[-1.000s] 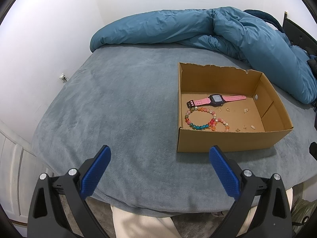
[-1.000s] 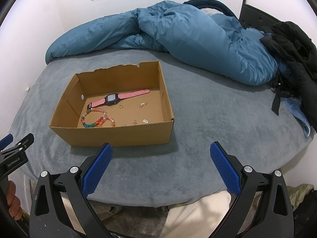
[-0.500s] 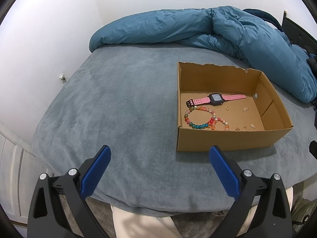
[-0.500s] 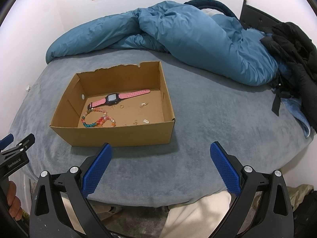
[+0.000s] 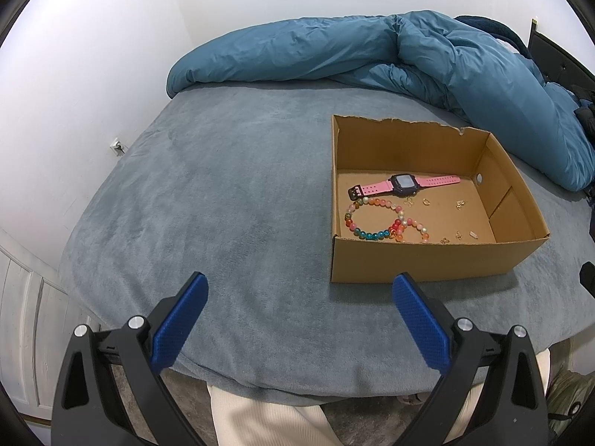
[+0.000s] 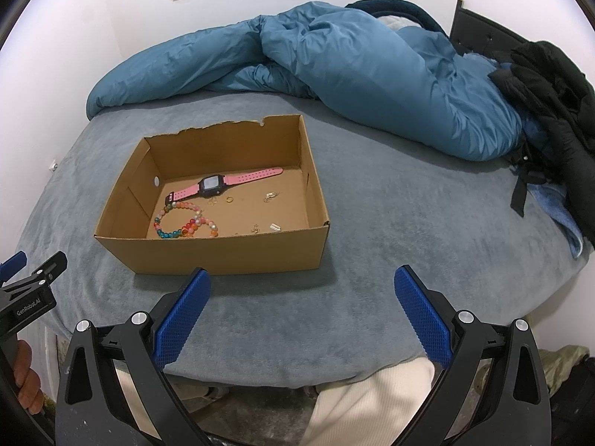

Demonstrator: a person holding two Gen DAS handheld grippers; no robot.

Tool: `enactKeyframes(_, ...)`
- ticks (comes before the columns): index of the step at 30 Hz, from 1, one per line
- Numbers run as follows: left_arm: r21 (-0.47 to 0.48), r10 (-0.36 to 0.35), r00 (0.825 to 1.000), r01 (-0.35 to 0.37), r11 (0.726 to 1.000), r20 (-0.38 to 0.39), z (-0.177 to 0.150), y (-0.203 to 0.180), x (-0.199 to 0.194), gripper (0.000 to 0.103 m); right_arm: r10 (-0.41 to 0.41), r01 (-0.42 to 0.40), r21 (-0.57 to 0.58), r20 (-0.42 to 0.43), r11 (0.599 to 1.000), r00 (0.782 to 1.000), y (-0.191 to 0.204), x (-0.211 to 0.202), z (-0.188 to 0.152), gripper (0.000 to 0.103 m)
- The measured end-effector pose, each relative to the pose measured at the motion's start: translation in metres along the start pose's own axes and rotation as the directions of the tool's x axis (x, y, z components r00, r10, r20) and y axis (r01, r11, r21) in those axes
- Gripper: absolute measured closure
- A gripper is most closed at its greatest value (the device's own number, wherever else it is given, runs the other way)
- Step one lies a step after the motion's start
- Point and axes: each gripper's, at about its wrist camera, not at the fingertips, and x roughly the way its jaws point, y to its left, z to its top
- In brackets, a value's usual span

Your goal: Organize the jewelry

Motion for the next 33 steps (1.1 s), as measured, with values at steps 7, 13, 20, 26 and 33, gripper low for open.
enactKeyframes(7, 0.001, 0.0, 1.0, 0.0, 1.0, 0.001, 0.0, -0.0003, -0.0002, 0.006, 0.001, -0.001, 0.001, 0.0, 1.0, 1.0, -0.0003, 0.0004, -0.0005, 0.008)
enactKeyframes(13, 0.0, 0.0, 1.0, 0.0, 1.0, 0.0, 0.0002, -0.0009, 0.0, 0.006, -0.001, 0.001, 0.0, 0.001, 1.0, 1.0, 0.0003, 0.0003, -0.0003, 0.008)
enactKeyframes(20, -0.001, 0.0, 1.0, 0.0, 1.0, 0.0, 0.0001, -0.001, -0.0004, 0.006, 0.002, -0.002, 0.0, 0.0, 1.0, 1.0, 0.0021, -0.0003, 0.0004, 0.008)
enactKeyframes(26, -0.001, 0.001, 1.0, -0.001, 1.0, 0.0, 0.0002, -0.0012, -0.0004, 0.006, -0.001, 0.001, -0.002, 0.0, 1.0, 1.0, 0.0022, -0.0006, 0.0006, 0.008)
enactKeyframes(33, 0.0, 0.0, 1.0, 0.0, 1.0, 0.0, 0.0003, -0.0009, -0.0002, 0.006, 0.001, -0.001, -0.001, 0.001, 1.0, 1.0, 0.0012, -0.0005, 0.0002, 0.008)
